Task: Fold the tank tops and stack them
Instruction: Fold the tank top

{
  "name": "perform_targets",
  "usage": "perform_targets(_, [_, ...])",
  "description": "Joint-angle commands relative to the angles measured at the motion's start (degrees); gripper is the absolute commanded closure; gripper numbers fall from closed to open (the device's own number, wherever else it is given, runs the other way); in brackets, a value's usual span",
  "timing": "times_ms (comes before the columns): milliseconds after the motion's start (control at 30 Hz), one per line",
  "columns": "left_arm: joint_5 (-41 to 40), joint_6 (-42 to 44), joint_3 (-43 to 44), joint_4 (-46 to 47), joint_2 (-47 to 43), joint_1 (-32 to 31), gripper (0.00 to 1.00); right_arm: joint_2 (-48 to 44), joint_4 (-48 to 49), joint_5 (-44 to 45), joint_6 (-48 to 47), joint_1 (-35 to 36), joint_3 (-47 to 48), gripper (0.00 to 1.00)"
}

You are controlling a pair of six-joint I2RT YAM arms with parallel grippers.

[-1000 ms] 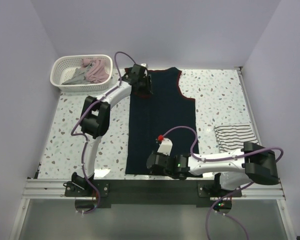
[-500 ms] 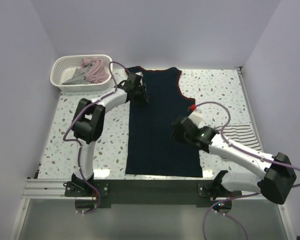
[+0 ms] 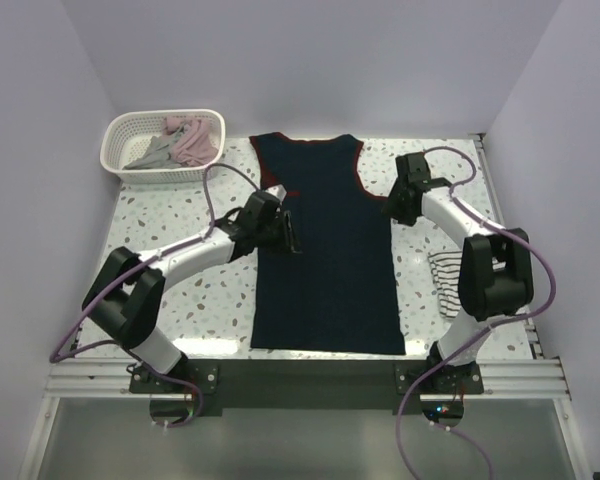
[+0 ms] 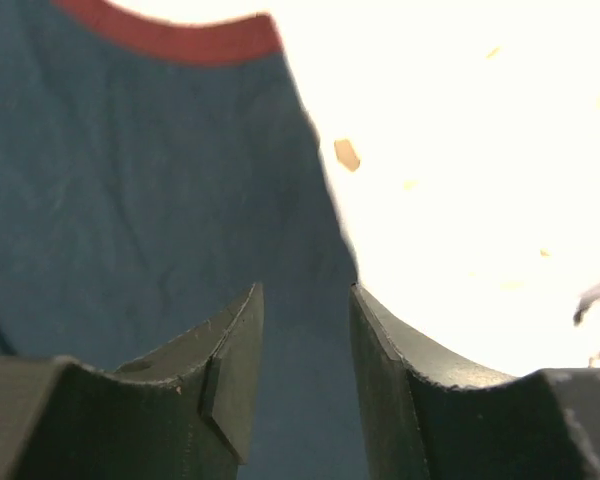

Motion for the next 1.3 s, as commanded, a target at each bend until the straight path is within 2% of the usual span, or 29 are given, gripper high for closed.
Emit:
perform_targets(0, [1.3, -2.6, -2.4, 3.9, -4.5, -4.3, 0.62, 4.2, 1.9, -3.2, -5.9, -2.7, 6.1, 0.57])
perform_targets(33, [1.2, -2.1, -1.0, 3.2, -4.6, -7.6, 0.62, 5.4, 2.5, -3.6, -7.1, -3.2, 8.0, 0.58])
perform_targets(167, [-1.3, -2.1, -0.5, 0.1, -5.4, -13.9, 0.62, 11.1, 3.3, -5.4, -9.2, -5.5, 11.3, 0.6])
perform_targets(333, [-9.5, -9.7, -8.4, -1.4, -9.6, -14.1, 0.63, 11.4, 4.7, -6.7, -9.9, -5.8, 10.7, 0.61])
perform_targets(500, [-15.5, -13.1, -10.2, -5.7, -9.4, -13.5, 0.63, 12.4, 5.9, -8.0, -9.8, -5.7, 9.0, 0.61])
perform_targets(667, [-19.8, -17.9, -13.3, -10.2, -10.6, -10.2, 0.64, 11.1, 7.1, -9.0, -9.5, -5.7, 6.3, 0.61])
perform_targets(833, [-19.7, -19.0, -17.0, -10.1, -11.0, -5.8, 0.64, 8.9, 7.2, -8.5, -9.3, -5.7, 3.9, 0.61])
perform_targets(1000, [-17.7, -16.0, -17.2, -10.4, -7.1, 0.0, 0.64, 7.1, 7.5, -9.2, -8.8, -5.7, 2.6, 0.6])
perform_targets(1267, [-25.9, -10.7, -12.2, -15.5, -4.9, 6.1, 0.64, 4.2, 7.7, -10.7, -8.4, -5.7, 1.2, 0.6])
